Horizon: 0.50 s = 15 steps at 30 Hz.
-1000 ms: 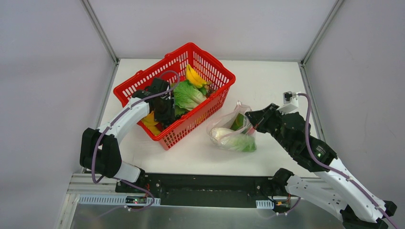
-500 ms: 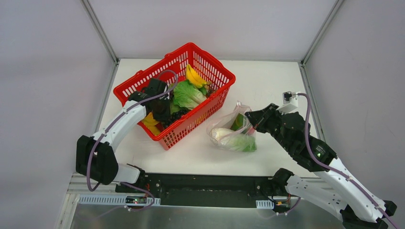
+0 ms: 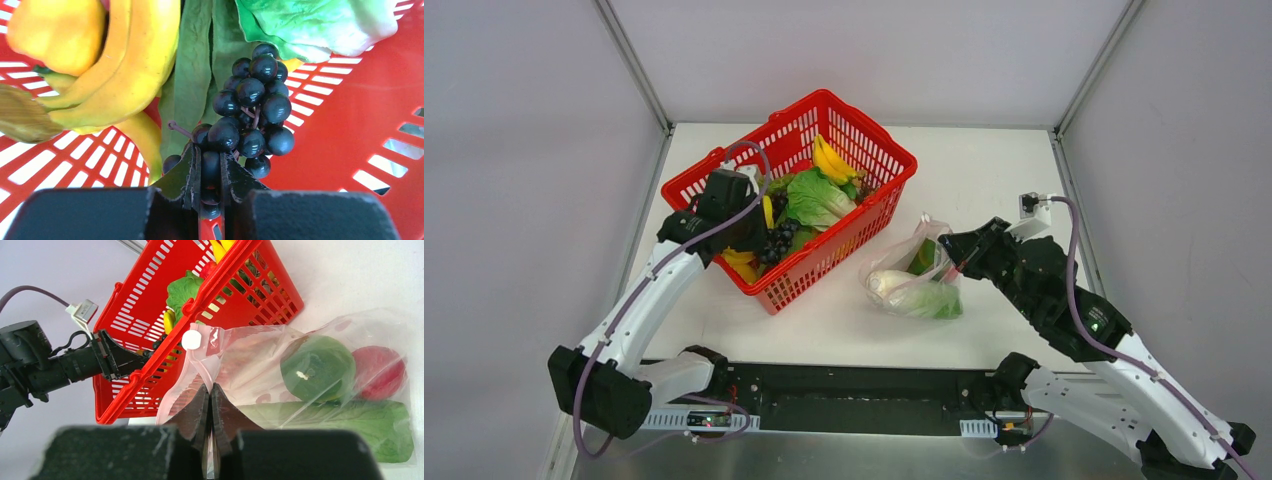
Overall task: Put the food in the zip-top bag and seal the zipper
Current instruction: Pick up the fake fruit from the bin.
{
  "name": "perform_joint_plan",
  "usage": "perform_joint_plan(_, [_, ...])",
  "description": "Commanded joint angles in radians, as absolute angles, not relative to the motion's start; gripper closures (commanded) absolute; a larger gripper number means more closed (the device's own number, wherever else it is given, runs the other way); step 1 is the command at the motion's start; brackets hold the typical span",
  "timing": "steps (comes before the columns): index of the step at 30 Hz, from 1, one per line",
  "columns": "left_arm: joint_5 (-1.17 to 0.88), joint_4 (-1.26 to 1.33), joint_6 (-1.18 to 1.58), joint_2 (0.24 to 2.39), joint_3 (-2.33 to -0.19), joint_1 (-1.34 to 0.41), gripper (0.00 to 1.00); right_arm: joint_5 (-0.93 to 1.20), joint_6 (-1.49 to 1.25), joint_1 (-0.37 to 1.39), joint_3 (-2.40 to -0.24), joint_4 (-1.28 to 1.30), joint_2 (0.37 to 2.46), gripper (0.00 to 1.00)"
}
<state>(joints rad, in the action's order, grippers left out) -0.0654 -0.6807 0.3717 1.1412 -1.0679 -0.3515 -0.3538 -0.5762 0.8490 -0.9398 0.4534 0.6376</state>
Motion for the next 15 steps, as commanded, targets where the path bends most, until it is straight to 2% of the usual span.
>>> perform_joint_plan(1, [0.006,-0.666,0.405,1.067,-1.065,-0.347,1.0,-0.359,-0.587,0.851,-0.959,0.426,0.627,0.97])
perform_joint_plan(15, [0.028,-0.66,0.447,0.877,-1.11,-0.347,1.0,-0.325,-0.588,0.85,-0.959,0.428,0.644,0.97])
